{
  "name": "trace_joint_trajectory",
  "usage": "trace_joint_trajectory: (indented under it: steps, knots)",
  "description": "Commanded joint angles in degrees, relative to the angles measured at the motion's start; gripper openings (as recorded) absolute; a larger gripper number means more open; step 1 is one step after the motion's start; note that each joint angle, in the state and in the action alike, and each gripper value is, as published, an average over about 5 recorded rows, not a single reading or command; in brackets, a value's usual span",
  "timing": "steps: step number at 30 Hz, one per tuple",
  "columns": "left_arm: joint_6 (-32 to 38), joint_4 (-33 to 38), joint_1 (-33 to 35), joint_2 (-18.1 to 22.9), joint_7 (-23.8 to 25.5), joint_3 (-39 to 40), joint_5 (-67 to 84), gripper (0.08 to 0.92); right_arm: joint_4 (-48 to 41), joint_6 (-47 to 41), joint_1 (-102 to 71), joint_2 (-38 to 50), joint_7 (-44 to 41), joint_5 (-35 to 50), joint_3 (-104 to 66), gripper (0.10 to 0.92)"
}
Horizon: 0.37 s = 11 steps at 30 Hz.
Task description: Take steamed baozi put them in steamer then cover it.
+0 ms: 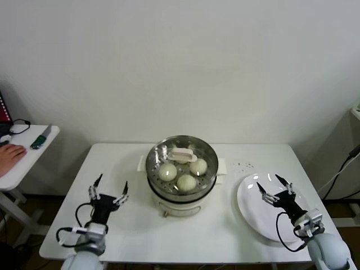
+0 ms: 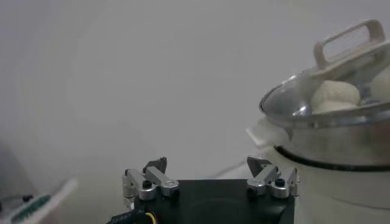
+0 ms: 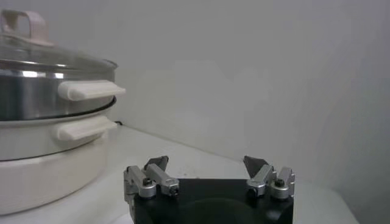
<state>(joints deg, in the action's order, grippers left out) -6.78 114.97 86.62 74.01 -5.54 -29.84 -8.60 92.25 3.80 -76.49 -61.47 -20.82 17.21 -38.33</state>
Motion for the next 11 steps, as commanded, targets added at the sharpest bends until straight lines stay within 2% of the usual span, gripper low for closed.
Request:
trace_joint_trajectory:
  steps: [1, 11]
  knots:
    - [14.1, -5.4, 4.9, 2.7, 1.0, -6.3, 14.5, 0.823, -0.4, 4.8, -0.7, -0.6, 0.4, 1.8, -0.1, 0.823]
    - [12.7, -4.8, 4.8, 2.4, 2.2, -5.7, 13.3, 0.823, -0.9, 5.7, -0.6, -1.3, 0.6, 2.1, 0.3, 0.823]
